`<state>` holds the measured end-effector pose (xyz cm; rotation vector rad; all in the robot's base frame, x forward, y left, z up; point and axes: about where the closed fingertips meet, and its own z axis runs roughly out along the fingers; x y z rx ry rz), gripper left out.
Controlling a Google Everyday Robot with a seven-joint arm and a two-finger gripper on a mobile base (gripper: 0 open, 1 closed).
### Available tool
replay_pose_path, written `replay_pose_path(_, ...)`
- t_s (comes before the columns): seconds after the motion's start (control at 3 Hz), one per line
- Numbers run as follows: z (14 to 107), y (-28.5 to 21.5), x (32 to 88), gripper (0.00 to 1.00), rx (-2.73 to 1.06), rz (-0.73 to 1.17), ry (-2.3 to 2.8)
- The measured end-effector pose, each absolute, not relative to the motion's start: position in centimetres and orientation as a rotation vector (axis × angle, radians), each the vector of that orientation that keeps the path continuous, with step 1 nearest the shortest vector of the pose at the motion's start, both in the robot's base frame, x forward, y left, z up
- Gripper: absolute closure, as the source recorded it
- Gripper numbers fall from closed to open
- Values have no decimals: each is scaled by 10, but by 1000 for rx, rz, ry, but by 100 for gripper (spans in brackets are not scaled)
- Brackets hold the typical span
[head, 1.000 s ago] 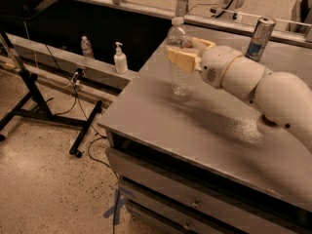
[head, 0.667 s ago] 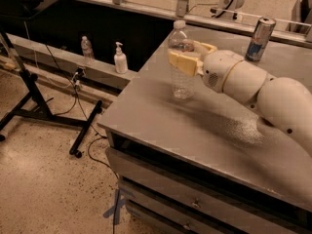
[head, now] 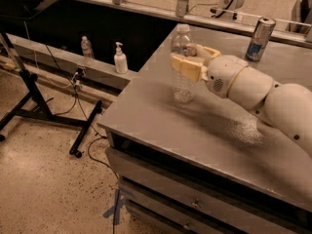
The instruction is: Place water bottle upright
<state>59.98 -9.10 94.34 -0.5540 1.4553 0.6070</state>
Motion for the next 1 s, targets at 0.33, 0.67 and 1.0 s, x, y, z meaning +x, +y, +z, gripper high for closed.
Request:
replay_pose_path(0.33, 943, -95, 594, 58, -566, 609, 1450)
replay_pose_path(0.67, 944, -98, 591, 36, -571, 605, 1449)
replay_pose_path(1.0, 945, -102, 590, 12, -575, 597, 1450)
